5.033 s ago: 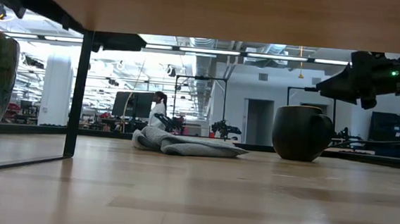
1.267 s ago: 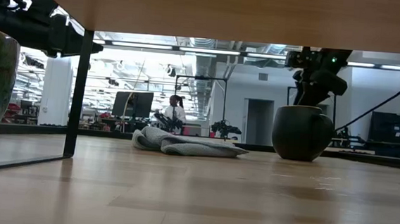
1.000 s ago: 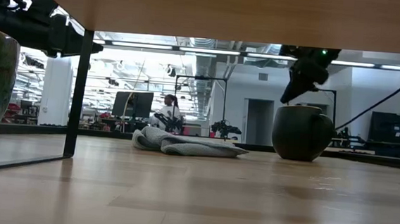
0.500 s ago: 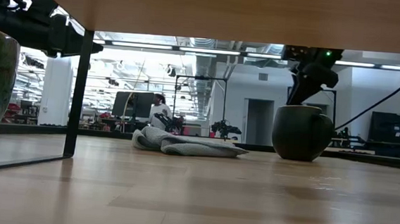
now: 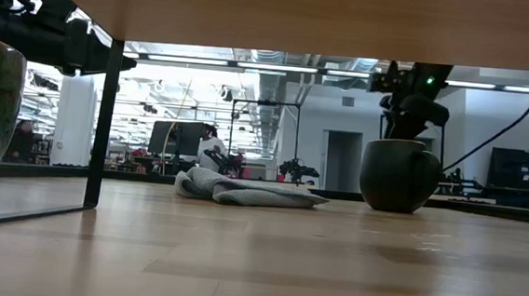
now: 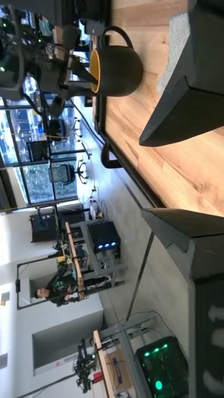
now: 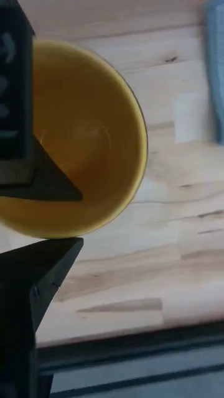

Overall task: Stack small to large cups/mugs on shelf
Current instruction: Put the black mug on the shelf

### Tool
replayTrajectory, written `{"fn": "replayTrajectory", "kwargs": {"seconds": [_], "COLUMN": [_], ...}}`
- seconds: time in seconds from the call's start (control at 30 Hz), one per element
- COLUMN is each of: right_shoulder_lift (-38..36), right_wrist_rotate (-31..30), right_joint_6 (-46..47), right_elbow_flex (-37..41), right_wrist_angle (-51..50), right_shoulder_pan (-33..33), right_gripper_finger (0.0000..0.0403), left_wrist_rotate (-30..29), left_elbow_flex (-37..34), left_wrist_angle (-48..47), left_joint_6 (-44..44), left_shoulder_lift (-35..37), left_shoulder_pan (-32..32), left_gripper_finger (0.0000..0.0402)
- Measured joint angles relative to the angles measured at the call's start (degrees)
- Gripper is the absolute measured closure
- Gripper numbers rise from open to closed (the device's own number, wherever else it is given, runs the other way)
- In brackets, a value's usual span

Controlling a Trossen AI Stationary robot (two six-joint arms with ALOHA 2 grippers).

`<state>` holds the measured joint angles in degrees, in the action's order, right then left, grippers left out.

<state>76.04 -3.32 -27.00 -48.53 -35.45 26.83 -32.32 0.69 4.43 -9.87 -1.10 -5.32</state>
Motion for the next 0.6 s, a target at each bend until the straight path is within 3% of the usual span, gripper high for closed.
{"fn": "replayTrajectory", "kwargs": {"seconds": [0.6], "right_shoulder_lift": [14.7], "right_wrist_rotate": [0.0], "right_joint_6": [-1.2], "right_elbow_flex": [-12.7], "right_wrist_angle": [-13.6], "right_shoulder_pan": [0.2], "right_gripper_finger": [0.0291], "left_wrist_rotate": [0.0], "left_elbow_flex": [0.0], "left_wrist_angle": [0.0], "left_joint_6": [-0.1], "left_shoulder_lift": [0.0], "left_shoulder_pan": [0.0], "left_gripper_finger": [0.0236]}}
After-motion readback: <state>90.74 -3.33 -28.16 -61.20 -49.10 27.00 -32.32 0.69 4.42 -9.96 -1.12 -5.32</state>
